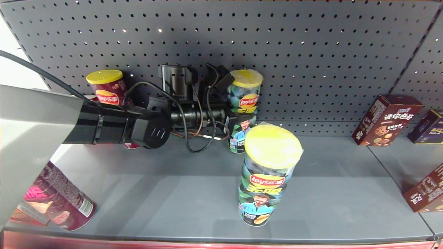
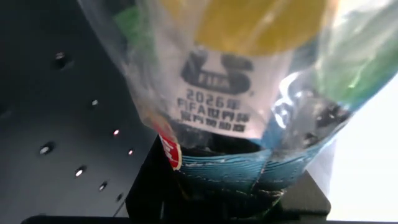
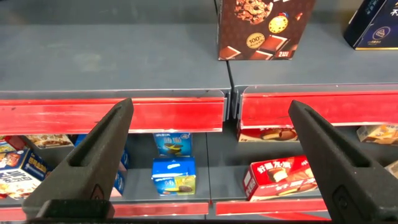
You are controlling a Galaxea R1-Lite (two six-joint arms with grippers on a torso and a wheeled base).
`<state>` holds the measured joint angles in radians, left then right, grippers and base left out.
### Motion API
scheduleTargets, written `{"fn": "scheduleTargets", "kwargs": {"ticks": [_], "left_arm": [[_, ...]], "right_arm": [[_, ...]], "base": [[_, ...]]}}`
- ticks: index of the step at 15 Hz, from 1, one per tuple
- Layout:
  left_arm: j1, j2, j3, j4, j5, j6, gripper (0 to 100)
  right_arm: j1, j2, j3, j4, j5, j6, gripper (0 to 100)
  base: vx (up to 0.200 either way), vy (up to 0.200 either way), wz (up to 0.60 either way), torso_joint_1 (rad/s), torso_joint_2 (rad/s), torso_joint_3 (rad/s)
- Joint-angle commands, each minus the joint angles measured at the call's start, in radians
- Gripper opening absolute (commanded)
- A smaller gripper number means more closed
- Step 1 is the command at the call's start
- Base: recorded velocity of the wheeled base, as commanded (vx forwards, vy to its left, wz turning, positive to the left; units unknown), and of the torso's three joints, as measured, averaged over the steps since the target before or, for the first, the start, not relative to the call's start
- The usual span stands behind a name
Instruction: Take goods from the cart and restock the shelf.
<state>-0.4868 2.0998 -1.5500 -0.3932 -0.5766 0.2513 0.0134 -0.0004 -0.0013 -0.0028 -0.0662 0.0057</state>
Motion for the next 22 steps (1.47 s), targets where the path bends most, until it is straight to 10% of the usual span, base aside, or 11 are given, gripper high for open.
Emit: {"fn": "scheduleTargets", "kwargs": {"ticks": [1,7,8,15,22], "left_arm": [[-0.004,0.006,-0.004,-0.004,0.0,0.0,0],[-0.007,0.009,0.027,-0.05,0.006,0.002,0],[-0.009,0.008,0.037,-0.059,0.006,0.0,100],[-0.007,-0.053,0.11,-0.09,0.007,0.0,100],[0.022,-0.213,0.45,-0.273,0.009,0.0,100]], "right_arm": [[0.0,0.0,0.0,0.0,0.0,0.0,100],[0.0,0.0,0.0,0.0,0.0,0.0,100],[0.0,0.0,0.0,0.0,0.0,0.0,100],[0.0,0.0,0.0,0.0,0.0,0.0,100],[0.0,0.0,0.001,0.0,0.0,0.0,100]], "base": [[0.0,0.0,0.0,0.0,0.0,0.0],[0.0,0.0,0.0,0.0,0.0,0.0],[0.0,0.0,0.0,0.0,0.0,0.0],[0.0,0.0,0.0,0.0,0.0,0.0],[0.0,0.0,0.0,0.0,0.0,0.0]]}}
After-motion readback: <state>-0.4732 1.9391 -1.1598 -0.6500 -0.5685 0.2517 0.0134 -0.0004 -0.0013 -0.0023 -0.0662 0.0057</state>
